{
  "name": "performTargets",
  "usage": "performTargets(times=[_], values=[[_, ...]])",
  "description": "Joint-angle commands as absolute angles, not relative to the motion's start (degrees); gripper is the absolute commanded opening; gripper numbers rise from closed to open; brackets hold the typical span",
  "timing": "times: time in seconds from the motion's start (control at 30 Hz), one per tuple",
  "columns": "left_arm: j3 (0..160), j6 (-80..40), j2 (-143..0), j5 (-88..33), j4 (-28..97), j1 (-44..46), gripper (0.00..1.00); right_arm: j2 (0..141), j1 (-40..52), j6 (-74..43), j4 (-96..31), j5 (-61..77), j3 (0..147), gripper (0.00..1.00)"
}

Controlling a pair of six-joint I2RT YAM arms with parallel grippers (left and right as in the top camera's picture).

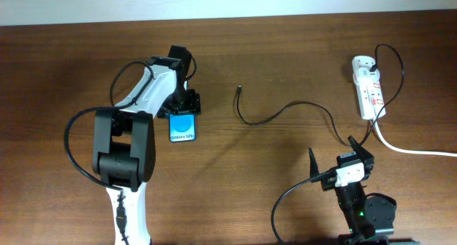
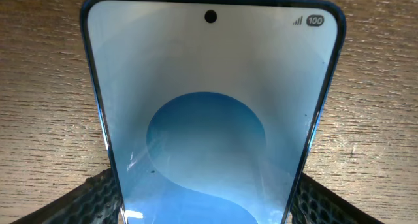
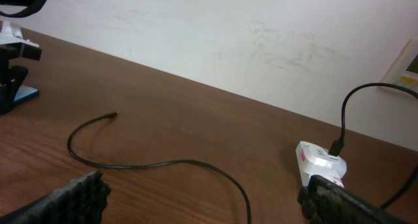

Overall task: Plug charger to phone and switch on socket
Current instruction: 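Close the left gripper on the phone's top edge, then lift the phone with the left gripper and tilt it upright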

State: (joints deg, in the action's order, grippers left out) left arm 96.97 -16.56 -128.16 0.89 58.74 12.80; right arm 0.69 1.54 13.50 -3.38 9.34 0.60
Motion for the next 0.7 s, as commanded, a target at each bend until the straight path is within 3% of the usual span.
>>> performTargets(times=[0.0,0.43,0.5,0.6,0.67], values=[[95.5,-17.1,-130.6,1.5,58.8,12.8,0.72,0.2,1.9,13.1,-3.6,10.1,0.3,0.98],[114.3,-17.1,-130.6,1.4,70.7,12.9,0.59,0.2,1.9,13.1,-3.6,10.1,0.3,0.98],[116.6,-17.1,-130.6,1.2,72.4,12.9,0.46,0.2,1.9,13.1,-3.6,10.1,0.3,0.98],[119.2,-17.2,-130.6,-0.8,74.3,12.9,0.15,0.2,1.9,13.1,-3.6,10.1,0.3,0.98],[121.0,-17.4,-130.6,-3.3,75.2,12.9,0.00,0.2,1.9,13.1,-3.6,10.1,0.3,0.98]])
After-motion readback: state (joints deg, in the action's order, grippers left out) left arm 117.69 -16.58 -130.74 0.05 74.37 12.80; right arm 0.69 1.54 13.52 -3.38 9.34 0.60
